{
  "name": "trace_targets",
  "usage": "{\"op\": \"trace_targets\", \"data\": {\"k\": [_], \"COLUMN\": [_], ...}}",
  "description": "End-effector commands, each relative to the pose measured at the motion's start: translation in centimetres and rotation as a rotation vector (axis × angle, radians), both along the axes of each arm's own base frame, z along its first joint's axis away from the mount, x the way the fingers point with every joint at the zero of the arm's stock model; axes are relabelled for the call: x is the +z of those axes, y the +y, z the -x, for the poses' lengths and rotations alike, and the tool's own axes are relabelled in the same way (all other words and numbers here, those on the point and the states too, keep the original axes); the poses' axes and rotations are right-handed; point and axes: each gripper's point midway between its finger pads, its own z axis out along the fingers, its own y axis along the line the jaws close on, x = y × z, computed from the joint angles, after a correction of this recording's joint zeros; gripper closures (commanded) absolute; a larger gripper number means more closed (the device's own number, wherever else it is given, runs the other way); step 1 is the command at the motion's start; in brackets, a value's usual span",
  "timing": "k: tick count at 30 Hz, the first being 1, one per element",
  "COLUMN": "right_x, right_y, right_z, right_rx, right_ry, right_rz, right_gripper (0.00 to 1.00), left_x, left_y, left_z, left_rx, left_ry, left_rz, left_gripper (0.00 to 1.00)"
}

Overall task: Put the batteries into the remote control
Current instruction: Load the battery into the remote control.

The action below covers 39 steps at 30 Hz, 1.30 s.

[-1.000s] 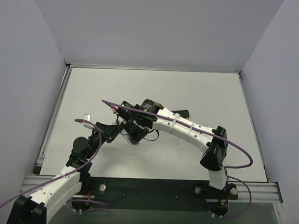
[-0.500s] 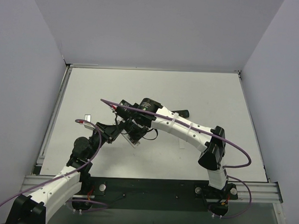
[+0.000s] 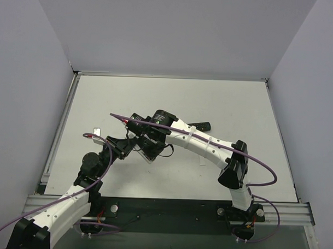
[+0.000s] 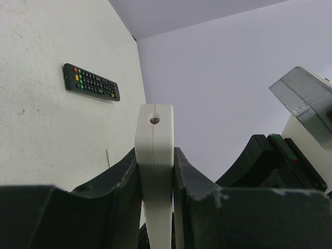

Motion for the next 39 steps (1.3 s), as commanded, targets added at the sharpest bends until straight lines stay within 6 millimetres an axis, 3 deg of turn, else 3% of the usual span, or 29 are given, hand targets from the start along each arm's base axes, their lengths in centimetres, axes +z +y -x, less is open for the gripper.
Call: {"op": "trace_targets", "data": {"k": [1,20,24,27,28,29,32,33,34,35,36,39], "right_x": [-0.1,1.2,3.9,6.5,7.8,7.8,9.9,8.7,9.7,9.0,7.1,7.2], "right_y": [-0.7,0.2,1.4,1.7,1.6,1.4,1.0,0.6,-0.3,-0.9,-1.5,-2.2], "right_z": [-0.3,-0.9,-1.1,-0.9,-0.4,-0.1,0.7,0.7,0.8,1.1,0.9,1.3], "right_rx": [0.004,0.013,0.068,0.13,0.175,0.198,0.323,0.347,0.393,0.477,0.506,0.62], "right_ry": [-0.026,-0.093,-0.158,-0.235,-0.238,-0.238,-0.279,-0.281,-0.318,-0.329,-0.327,-0.378], "right_rz": [0.064,0.043,-0.043,-0.124,-0.173,-0.182,-0.27,-0.256,-0.274,-0.263,-0.246,-0.309], "right_gripper": [0.88,0.77,0.76,0.66,0.64,0.6,0.59,0.59,0.59,0.59,0.59,0.58], "left_x": [0.6,0.6,0.4,0.3,0.4,0.3,0.5,0.2,0.1,0.3,0.2,0.6], "left_y": [0.0,-0.2,-0.3,-0.4,-0.5,-0.5,-0.8,-0.9,-1.1,-1.1,-1.2,-1.4], "left_z": [0.3,0.4,0.5,0.5,0.6,0.6,0.7,0.7,0.8,0.8,0.9,1.1], "left_rx": [-0.003,-0.01,-0.019,-0.024,-0.029,-0.03,-0.048,-0.057,-0.067,-0.07,-0.076,-0.093], "left_ry": [-0.015,-0.006,0.009,0.015,0.015,0.018,0.023,0.039,0.047,0.048,0.049,0.043], "left_rz": [0.037,0.045,0.044,0.046,0.046,0.044,0.04,0.031,0.025,0.023,0.022,0.033], "left_gripper": [1.0,1.0,1.0,1.0,1.0,1.0,1.0,1.0,1.0,1.0,1.0,1.0]}}
